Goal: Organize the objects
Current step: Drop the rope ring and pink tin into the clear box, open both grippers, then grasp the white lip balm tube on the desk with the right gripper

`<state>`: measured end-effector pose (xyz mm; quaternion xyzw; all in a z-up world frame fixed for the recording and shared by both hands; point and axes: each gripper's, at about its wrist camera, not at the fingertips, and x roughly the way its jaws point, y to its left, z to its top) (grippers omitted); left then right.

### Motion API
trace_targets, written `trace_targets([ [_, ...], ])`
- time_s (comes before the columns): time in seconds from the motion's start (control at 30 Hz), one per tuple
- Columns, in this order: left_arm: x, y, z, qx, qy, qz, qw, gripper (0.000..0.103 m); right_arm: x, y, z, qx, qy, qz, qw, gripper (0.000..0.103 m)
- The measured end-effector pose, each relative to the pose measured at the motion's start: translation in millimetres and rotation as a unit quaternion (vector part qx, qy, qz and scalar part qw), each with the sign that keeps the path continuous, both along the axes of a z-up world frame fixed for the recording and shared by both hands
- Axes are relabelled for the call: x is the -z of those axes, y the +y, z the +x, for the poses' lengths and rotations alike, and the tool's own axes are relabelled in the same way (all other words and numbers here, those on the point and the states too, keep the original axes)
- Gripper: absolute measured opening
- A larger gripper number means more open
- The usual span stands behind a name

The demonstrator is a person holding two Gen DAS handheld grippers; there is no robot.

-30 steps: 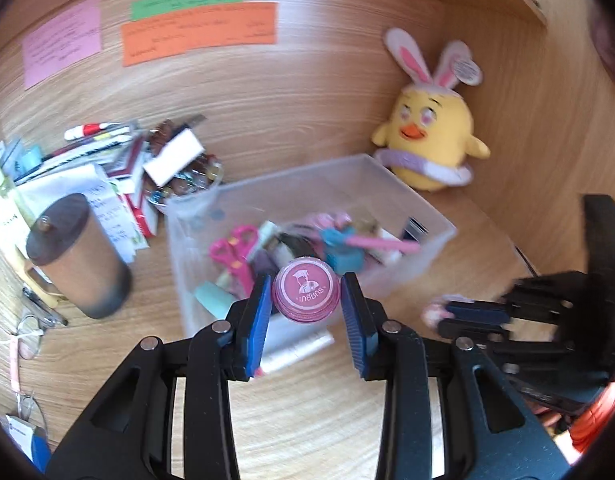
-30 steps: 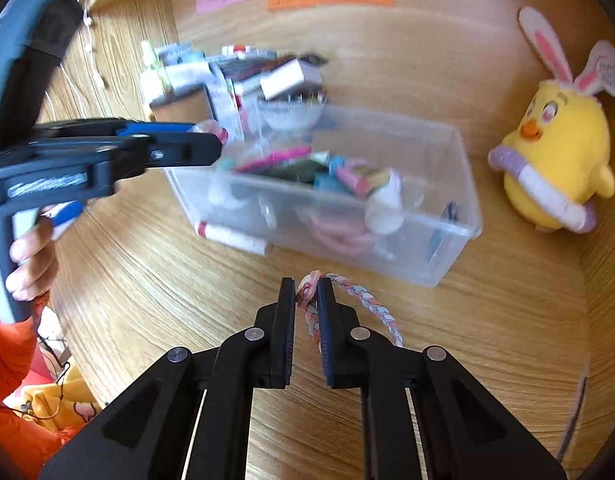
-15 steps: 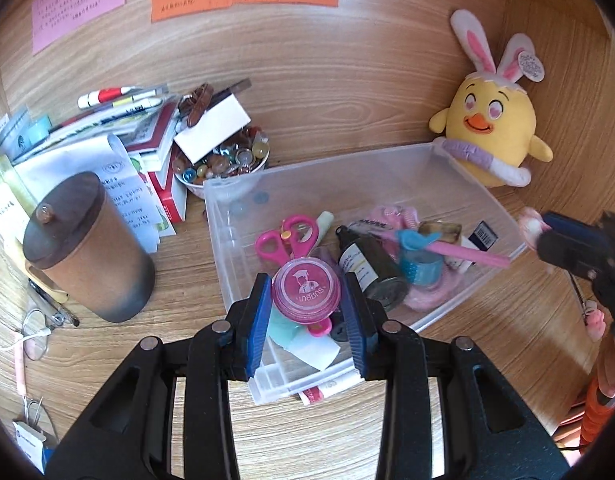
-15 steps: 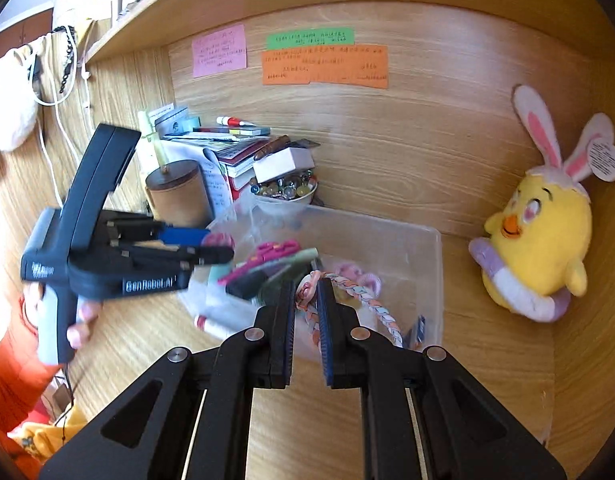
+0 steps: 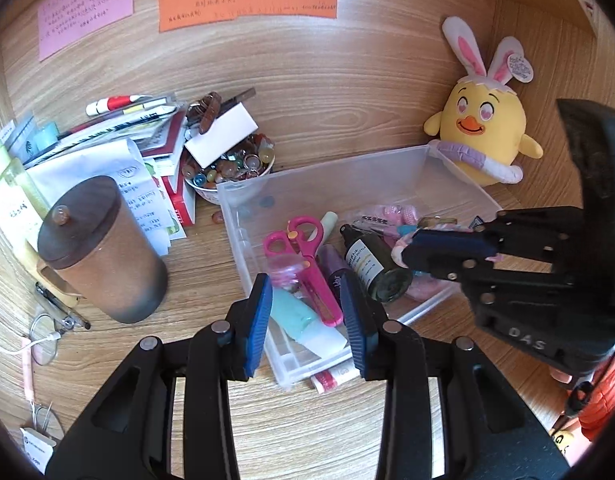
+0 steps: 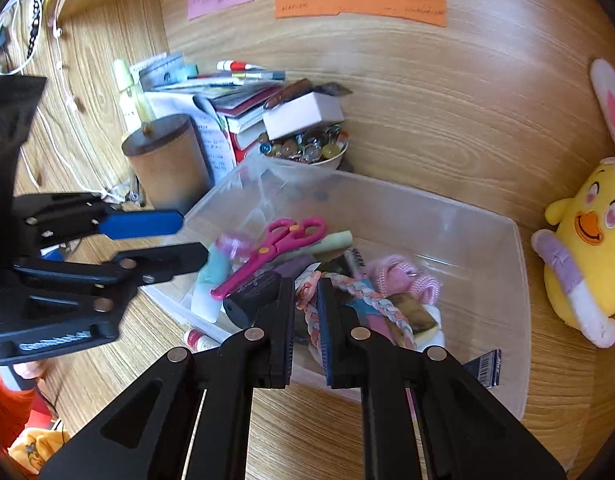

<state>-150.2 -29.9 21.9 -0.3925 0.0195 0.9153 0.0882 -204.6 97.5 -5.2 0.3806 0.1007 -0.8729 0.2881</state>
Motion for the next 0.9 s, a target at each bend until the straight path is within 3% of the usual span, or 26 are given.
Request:
trace_targets([
  [0.07,-1.5,-2.4,4.0,0.002,0.002,0.000,1.0000,0.035,0.8,-2.1,2.0,-0.006,-0.004,0.005,1.000,0.010],
  [0.23,0.2,-7.6,19.2,0.008,0.001,0.000,1.0000,0.035,-6.7,-0.8,15.9,-0.015,0.002,0.001,1.000,0.024],
  [0.47,15.2,-6.3,45.3,0.029,-0.015,0.002,0.9995,0.036,-13.3,-1.5,53.7,-0.067,0.012,-0.006,0.998,0.026],
  [0.7,55.6,4.8,50.5,0.047,-0.070,-0.017,0.9963,0.036,17.8,0.2,68.2,-0.067,-0.012,0.025,0.997,0.026],
  [0.9,75.7,9.2,31.3,0.042,-0.103,-0.024,0.9934,0.036,52.1,0.2,49.8,-0.050,-0.063,0.048,0.996,0.027],
])
